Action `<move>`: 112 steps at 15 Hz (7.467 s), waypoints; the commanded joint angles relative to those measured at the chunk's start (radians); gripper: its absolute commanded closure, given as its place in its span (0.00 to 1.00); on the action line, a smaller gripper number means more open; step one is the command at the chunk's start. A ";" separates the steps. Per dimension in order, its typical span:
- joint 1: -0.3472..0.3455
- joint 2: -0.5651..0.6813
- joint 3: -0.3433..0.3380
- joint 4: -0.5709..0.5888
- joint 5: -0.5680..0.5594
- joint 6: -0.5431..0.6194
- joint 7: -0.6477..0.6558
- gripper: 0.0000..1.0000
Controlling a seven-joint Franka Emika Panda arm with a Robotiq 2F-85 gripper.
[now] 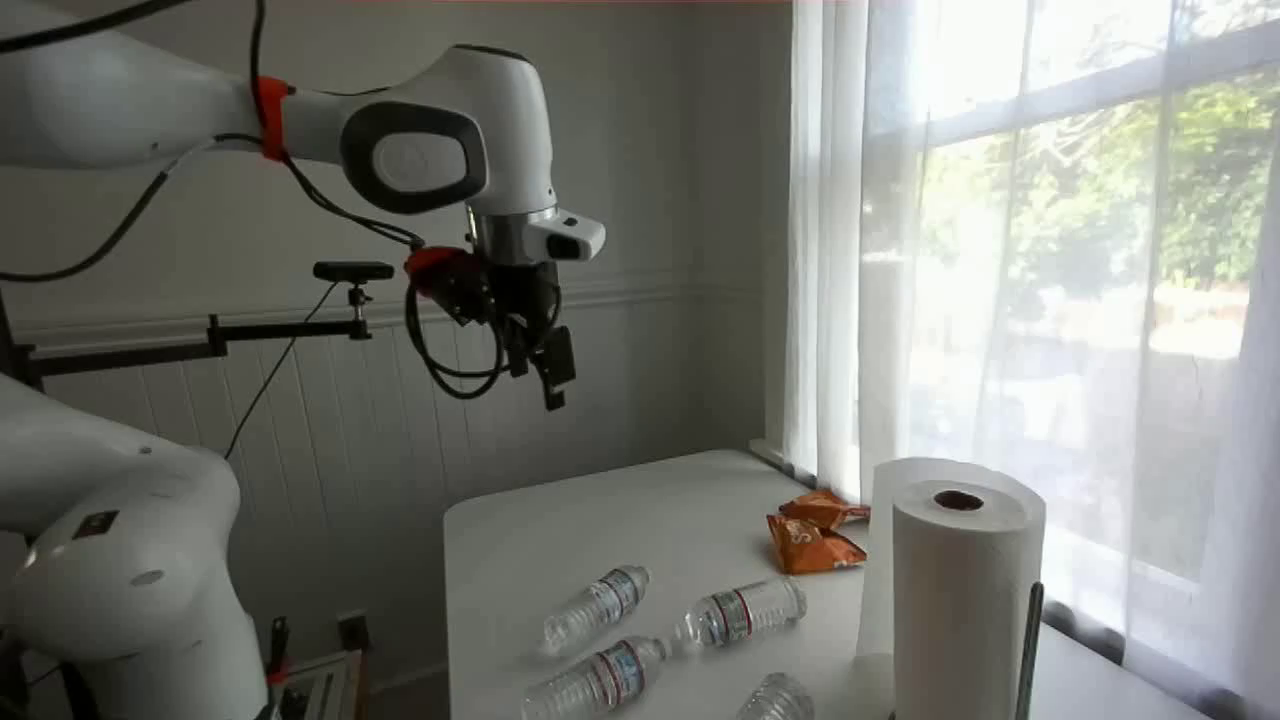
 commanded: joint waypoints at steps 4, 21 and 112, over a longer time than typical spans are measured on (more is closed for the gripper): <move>-0.022 0.003 0.016 0.002 0.012 -0.004 -0.012 0.00; -0.004 0.573 0.209 0.209 -0.083 0.032 0.119 0.00; 0.083 1.277 0.267 0.769 -0.321 -0.090 0.258 0.74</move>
